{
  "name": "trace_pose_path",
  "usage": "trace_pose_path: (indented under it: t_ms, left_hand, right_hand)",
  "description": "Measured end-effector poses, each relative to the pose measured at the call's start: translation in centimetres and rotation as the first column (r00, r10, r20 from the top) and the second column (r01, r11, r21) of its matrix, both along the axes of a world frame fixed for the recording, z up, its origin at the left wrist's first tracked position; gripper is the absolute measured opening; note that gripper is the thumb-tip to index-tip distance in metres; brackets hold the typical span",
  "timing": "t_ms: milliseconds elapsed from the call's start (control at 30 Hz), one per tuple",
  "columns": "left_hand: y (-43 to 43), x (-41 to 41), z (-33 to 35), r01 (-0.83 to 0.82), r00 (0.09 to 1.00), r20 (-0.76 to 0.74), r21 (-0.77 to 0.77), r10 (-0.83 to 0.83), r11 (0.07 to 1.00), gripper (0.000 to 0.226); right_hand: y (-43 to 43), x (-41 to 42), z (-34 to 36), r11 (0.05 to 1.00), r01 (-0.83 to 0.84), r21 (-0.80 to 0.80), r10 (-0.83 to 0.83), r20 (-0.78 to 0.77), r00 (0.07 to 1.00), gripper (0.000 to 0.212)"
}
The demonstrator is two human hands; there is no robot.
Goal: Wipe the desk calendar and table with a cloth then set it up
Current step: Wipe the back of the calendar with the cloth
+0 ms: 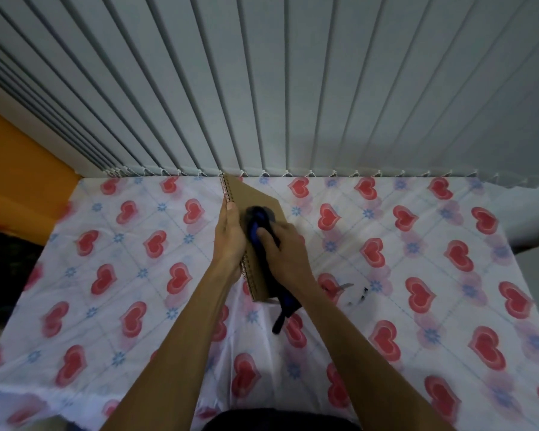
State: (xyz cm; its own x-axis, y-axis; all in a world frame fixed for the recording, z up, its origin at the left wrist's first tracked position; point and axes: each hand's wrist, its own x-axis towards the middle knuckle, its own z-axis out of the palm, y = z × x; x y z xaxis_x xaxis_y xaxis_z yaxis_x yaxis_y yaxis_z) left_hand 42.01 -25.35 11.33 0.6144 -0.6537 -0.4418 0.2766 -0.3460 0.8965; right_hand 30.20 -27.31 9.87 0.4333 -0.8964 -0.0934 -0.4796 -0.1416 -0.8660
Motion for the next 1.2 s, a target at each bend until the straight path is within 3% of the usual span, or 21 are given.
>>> trace_pose_path:
  t_ms: [167,267,367,467,533,767,867,967,1033,1200]
  left_hand:
    - [0.3,0.1,0.4,0.021,0.999,0.034,-0.024,-0.021,0.999,0.084]
    - [0.2,-0.3,0.4,-0.002,0.999,0.050,-0.049,0.005,0.999,0.080]
    - [0.0,-0.6,0.0,0.016,0.998,0.055,-0.071,-0.012,0.997,0.078]
    - [-0.5,-0.4,-0.6,0.039,0.999,0.024,-0.067,-0.038,0.997,0.086]
    - [-0.7,-0.4,-0.3,0.043,0.999,0.022,-0.065,-0.042,0.997,0.081]
    - [-0.8,-1.3,1.4,0.068,0.994,0.094,-0.067,-0.062,0.995,0.070]
    - [-0.8,-1.9,2.1,0.016,0.999,0.037,-0.113,-0.012,0.993,0.055]
    - [-0.8,-1.8,2.2,0.043,0.994,0.107,-0.103,-0.032,0.994,0.048]
    - [-0.8,-1.5,1.8,0.066,0.990,0.131,-0.098,-0.053,0.993,0.043]
    - [-0.4,-1.3,1.6,0.058,0.985,0.167,-0.066,-0.046,0.996,0.058]
  right_hand:
    - [-4.6,-1.2,-4.4,0.992,0.058,0.111,-0.025,-0.278,0.960,0.037]
    - [-4.0,-3.1,-4.3,0.980,0.081,0.184,-0.016,-0.329,0.944,0.032]
    - [-1.4,-3.7,-1.9,0.987,0.032,0.157,0.015,-0.289,0.957,0.023]
    - [-0.3,-1.6,0.9,0.999,-0.006,0.052,0.010,-0.088,0.996,0.022]
    - [-1.8,0.1,1.0,0.999,0.018,0.035,-0.017,-0.034,0.999,0.026]
    - [-5.2,-1.6,-2.6,0.976,0.065,0.210,0.005,-0.317,0.949,0.031]
    - [-2.4,-2.2,0.1,0.972,-0.004,0.235,0.052,-0.200,0.978,0.025]
    - [-2.6,0.9,3.3,0.997,-0.023,0.072,0.024,-0.021,0.999,0.019]
    - [-5.1,3.3,3.3,1.000,-0.025,-0.008,0.025,-0.033,0.999,0.019]
    - [-10.5,3.6,-2.8,0.985,0.037,0.168,0.002,-0.223,0.975,0.028]
